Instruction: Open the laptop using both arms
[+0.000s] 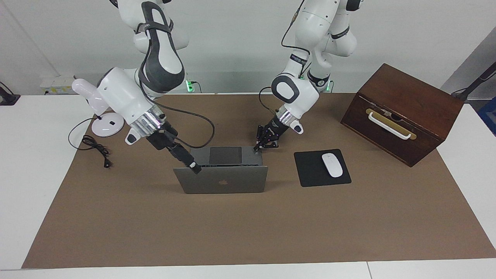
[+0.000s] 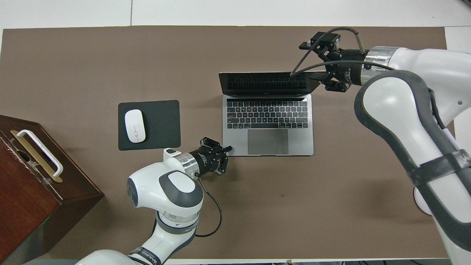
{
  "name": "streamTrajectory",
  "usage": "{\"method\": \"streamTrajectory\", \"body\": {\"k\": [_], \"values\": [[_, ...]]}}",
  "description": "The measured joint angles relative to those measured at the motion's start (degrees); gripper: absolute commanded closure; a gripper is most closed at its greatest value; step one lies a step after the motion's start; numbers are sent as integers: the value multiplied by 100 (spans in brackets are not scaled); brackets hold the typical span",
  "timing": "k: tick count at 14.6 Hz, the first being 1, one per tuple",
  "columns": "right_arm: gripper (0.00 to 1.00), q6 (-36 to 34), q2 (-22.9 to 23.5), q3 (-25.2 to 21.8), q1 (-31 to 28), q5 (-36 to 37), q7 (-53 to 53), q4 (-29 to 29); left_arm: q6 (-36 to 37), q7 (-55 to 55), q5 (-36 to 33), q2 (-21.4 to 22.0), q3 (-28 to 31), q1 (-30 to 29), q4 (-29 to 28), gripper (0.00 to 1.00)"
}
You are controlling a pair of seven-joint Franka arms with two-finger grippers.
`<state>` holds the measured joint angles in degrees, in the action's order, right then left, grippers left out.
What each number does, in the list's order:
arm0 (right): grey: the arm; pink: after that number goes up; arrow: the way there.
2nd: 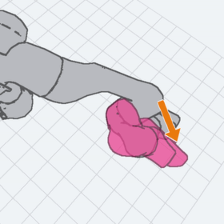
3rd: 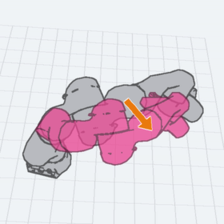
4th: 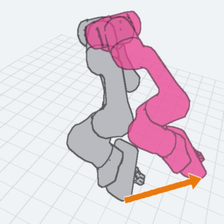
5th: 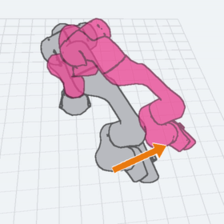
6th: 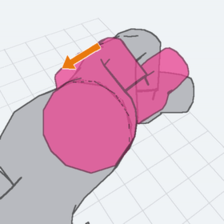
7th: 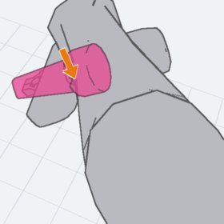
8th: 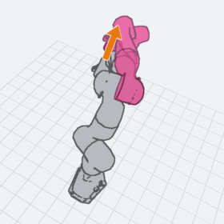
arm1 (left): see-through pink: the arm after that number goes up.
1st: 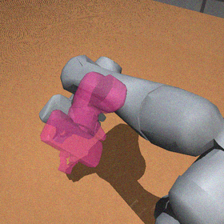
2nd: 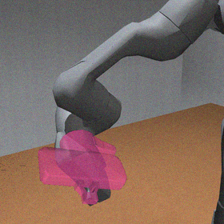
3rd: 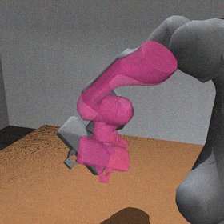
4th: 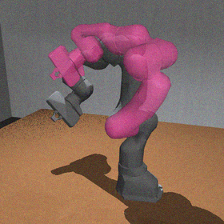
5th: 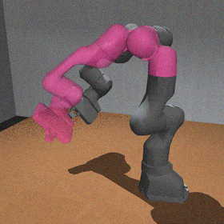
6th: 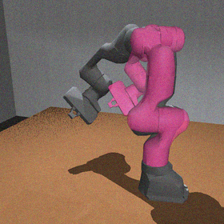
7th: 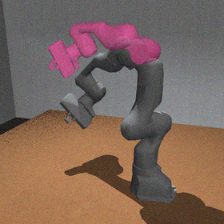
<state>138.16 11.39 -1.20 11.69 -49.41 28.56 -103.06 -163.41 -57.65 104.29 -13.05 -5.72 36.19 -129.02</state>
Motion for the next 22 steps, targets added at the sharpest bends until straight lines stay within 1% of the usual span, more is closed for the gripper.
{"method": "streamTrajectory", "body": {"k": [4, 8, 10, 14, 18, 20, 22], "values": [[0, -589, -427, -41, 0, 65, 542, 124, -6, 2, 0, -6, 3, 1, 12, 100], [0, -1363, -866, -294, -3, 85, 851, 283, -63, 8, 0, -74, 64, 0, 133, 100], [0, -1806, -1009, -479, -5, 137, 885, 439, -107, 8, 0, -75, 89, -18, 222, 100], [0, -2622, -1064, -737, -7, 820, 891, 972, -124, 13, -4, -45, 115, -139, 453, 100], [0, -3344, -1071, -964, -7, 1171, 870, 1497, -153, 132, -87, 144, 147, -480, 606, 100], [0, -3600, -1072, -1023, -8, 1566, 624, 1664, -260, 420, -435, 218, 158, -699, 652, 100], [0, -3803, -1071, -1028, -7, 1920, 276, 1750, -535, 958, -784, 253, 167, -880, 750, 100]]}}
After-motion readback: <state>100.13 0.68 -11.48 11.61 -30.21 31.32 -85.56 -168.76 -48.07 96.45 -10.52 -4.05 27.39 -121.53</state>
